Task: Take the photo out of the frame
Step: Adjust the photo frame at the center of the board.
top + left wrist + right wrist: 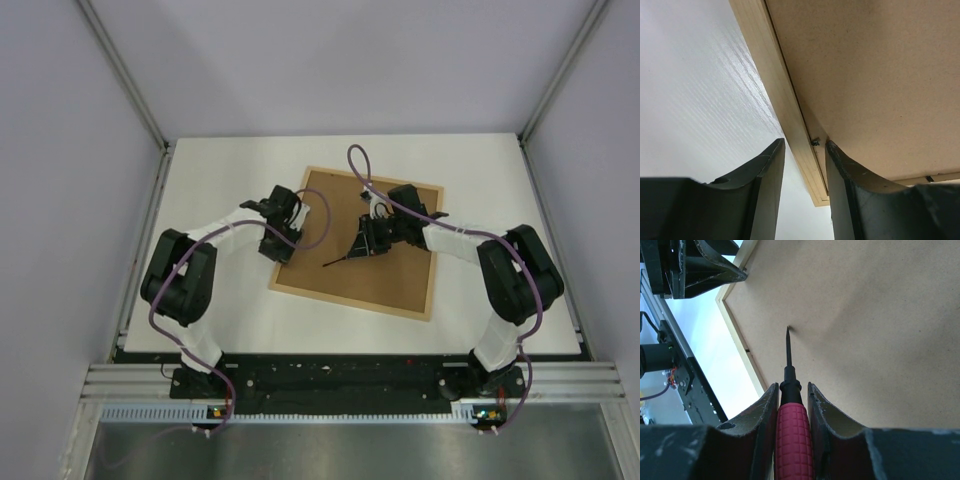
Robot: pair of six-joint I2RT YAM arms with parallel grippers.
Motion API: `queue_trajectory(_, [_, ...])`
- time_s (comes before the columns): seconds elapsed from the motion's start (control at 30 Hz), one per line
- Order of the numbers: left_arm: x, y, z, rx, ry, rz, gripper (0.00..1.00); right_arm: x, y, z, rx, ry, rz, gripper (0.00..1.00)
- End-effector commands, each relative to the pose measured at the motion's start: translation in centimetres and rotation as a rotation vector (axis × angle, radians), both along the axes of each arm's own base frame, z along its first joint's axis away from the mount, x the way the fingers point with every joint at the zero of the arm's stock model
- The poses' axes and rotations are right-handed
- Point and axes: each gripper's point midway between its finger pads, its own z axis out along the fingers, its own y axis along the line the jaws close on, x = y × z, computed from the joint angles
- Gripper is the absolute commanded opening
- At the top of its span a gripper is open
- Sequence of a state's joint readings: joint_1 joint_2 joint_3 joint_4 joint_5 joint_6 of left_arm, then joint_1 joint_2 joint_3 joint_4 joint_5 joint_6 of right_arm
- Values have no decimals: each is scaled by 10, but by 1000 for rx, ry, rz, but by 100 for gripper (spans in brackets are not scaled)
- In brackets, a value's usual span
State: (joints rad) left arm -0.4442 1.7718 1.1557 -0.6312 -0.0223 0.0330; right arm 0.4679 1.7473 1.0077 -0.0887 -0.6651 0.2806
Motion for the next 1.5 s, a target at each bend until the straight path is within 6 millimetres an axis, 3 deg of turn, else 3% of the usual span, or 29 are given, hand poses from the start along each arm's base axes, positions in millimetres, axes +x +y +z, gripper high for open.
queue_trajectory(0.0, [5, -12, 3, -24, -12, -22, 45, 15, -11, 3, -38, -86, -42, 0])
queue_trajectory(0.17, [6, -8, -1, 7, -12, -21, 40, 15, -11, 1, -37, -83, -39, 0])
queue_trajectory(0.5, [8, -3, 1, 26, -25, 8, 0, 15, -11, 2, -35, -84, -38, 0])
queue_trajectory(0.8, [8, -6, 22, -53, -106, 23, 0, 15, -11, -3, -41, -76, -38, 0])
queue_trajectory(0.97, [15, 2, 26, -55, -117, 53, 0, 15, -11, -1, -41, -84, -35, 0])
queue_trajectory(1.13, [34, 19, 40, -96, -141, 161, 9, 16, -11, 0, -41, -91, -34, 0])
queue_trajectory(1.33, [40, 12, 40, -130, -115, 130, 56, 17, -11, 2, -40, -97, -32, 0])
queue_trajectory(1.47, [55, 4, 43, -145, -134, 88, 73, 23, -11, 5, -50, -122, -31, 0])
